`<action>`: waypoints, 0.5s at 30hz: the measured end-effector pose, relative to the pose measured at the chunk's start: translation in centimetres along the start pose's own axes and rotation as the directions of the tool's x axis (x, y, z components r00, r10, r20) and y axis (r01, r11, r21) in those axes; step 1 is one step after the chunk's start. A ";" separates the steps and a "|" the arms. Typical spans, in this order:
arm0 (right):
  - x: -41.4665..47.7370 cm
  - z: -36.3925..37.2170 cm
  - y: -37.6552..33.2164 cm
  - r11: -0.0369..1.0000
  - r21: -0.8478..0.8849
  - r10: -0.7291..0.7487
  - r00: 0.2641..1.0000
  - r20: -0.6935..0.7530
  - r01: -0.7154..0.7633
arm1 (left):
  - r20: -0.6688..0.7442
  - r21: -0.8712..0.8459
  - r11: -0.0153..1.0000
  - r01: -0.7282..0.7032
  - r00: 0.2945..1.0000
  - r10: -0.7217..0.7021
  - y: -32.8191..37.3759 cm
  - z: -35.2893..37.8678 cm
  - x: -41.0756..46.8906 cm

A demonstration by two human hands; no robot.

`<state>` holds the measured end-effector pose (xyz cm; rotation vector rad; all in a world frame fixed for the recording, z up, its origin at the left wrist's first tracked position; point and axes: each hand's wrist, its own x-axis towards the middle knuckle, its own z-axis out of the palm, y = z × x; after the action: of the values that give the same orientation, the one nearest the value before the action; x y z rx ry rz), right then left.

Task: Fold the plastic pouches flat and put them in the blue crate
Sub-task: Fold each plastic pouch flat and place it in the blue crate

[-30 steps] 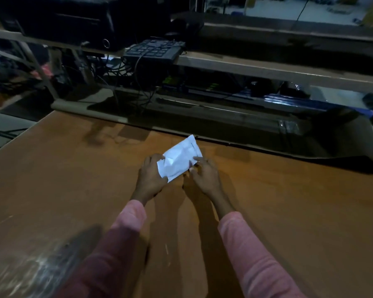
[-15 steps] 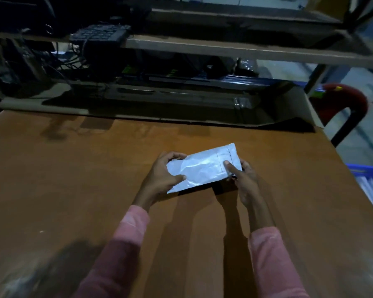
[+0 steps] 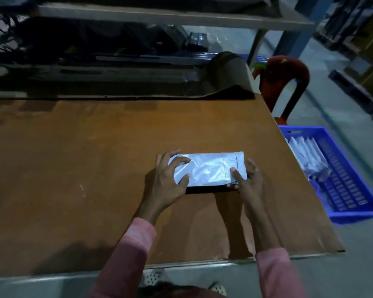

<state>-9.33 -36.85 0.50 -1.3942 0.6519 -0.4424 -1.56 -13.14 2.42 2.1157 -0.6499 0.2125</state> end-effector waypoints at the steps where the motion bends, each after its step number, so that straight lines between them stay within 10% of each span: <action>1: -0.2 -1.4 0.6 0.999 -0.032 -0.008 1.000 0.008 0.008 | 0.001 0.043 0.999 -0.011 1.000 0.011 0.5 1.0 -0.7; 5: -0.4 -5.8 2.3 0.948 -0.303 -0.089 0.996 0.021 0.092 | 0.055 0.079 0.996 0.036 0.998 -0.041 1.1 5.2 -3.4; 8: -0.5 -7.9 2.6 0.484 -0.825 -0.348 0.929 0.123 0.291 | 0.092 0.214 0.970 0.119 0.986 -0.141 0.9 7.7 -5.3; 15: -1.4 -6.8 1.8 0.263 -0.834 -0.412 0.838 0.359 0.486 | 0.009 0.438 0.897 0.060 0.997 -0.072 5.1 9.5 -7.2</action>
<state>-15.01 -40.80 -1.37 -2.7253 0.3915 -0.4987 -11.13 -20.49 -2.31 2.5740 -0.5820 0.3188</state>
